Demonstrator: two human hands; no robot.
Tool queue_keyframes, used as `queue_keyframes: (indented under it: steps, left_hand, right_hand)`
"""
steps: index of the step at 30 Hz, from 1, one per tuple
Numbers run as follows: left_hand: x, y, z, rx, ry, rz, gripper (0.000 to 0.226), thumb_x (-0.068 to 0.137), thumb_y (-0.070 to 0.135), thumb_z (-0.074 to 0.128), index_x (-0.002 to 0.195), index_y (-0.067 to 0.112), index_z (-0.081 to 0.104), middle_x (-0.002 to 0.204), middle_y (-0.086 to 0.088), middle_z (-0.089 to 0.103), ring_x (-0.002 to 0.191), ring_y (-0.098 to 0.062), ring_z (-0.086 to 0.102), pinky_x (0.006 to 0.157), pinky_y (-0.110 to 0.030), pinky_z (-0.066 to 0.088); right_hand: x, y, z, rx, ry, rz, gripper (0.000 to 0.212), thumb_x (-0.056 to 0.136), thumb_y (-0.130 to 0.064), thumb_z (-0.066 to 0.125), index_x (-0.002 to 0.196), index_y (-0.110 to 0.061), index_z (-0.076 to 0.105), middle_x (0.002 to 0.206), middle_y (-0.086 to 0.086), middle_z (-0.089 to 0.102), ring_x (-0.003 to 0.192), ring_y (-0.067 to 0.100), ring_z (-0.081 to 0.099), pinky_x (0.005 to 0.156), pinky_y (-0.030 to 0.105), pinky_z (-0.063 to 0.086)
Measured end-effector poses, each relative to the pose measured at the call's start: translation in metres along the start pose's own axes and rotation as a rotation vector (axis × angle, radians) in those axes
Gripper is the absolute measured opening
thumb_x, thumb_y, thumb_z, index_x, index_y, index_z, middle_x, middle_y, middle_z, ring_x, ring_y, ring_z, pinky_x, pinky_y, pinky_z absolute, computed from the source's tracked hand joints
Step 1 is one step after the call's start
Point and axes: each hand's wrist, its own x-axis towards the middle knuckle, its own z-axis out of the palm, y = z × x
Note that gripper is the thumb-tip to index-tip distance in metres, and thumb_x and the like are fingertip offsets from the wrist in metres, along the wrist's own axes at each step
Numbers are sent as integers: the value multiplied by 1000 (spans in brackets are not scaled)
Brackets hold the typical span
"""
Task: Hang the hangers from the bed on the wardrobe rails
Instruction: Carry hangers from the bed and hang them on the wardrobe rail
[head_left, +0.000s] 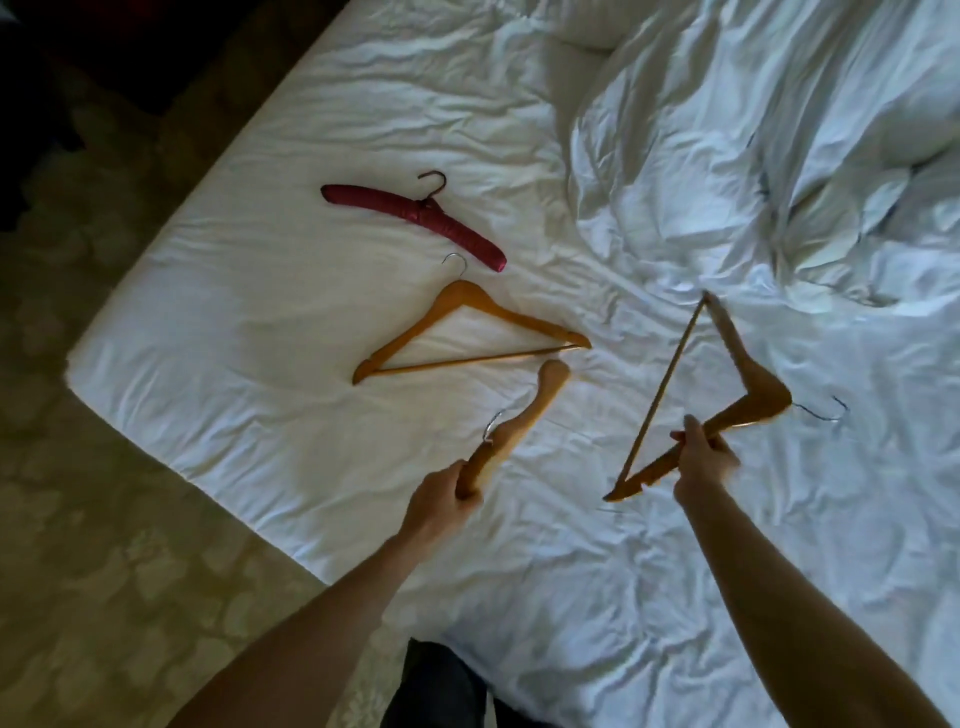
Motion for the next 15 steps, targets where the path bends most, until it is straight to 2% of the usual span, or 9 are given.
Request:
queue_keyframes:
  steps: [3,5,7,9,12,15]
  left_hand:
    - [-39,29,5,-286,28,-91,15,81,20,75,73,20,62,65,4,63,64,-20,64,58,-26,46]
    - [-62,47,7,-522,-13,-180,7,79,11,78,78,15,72,65,-3,67,62,-18,63,62,-31,52]
    - [-86,59,11,-694,-43,-234,8,77,9,81,82,7,75,67,-10,68,63,-22,62,67,-37,52]
    - [-110,66,19,-809,-44,-245,13,74,13,82,77,4,74,66,-12,67,65,-24,60,69,-38,48]
    - [-151,68,34,-882,-8,-245,22,76,22,82,75,2,74,68,-12,68,68,-25,60,71,-38,48]
    - [-198,62,49,-939,86,-235,36,78,31,82,84,-4,74,69,-12,70,66,-25,62,70,-39,49]
  right_hand:
    - [-54,13,-50,-104,-46,-134,24,88,-34,71,85,-10,69,67,4,66,62,17,59,62,31,47]
    - [-87,25,-76,-187,-143,-231,15,91,-31,69,93,-16,70,67,5,64,58,17,58,57,29,46]
    - [-119,37,-100,-239,-259,-324,8,93,-23,66,101,-23,69,66,5,63,55,15,58,50,26,45]
    - [-143,53,-119,-235,-356,-377,10,95,-18,64,103,-18,71,65,4,62,53,13,57,48,23,46]
    - [-178,74,-144,-283,-485,-444,10,97,-20,62,97,-14,70,69,5,64,59,11,60,54,20,47]
    - [-212,94,-167,-319,-614,-526,14,97,-18,61,88,-9,68,68,6,62,60,11,58,60,26,49]
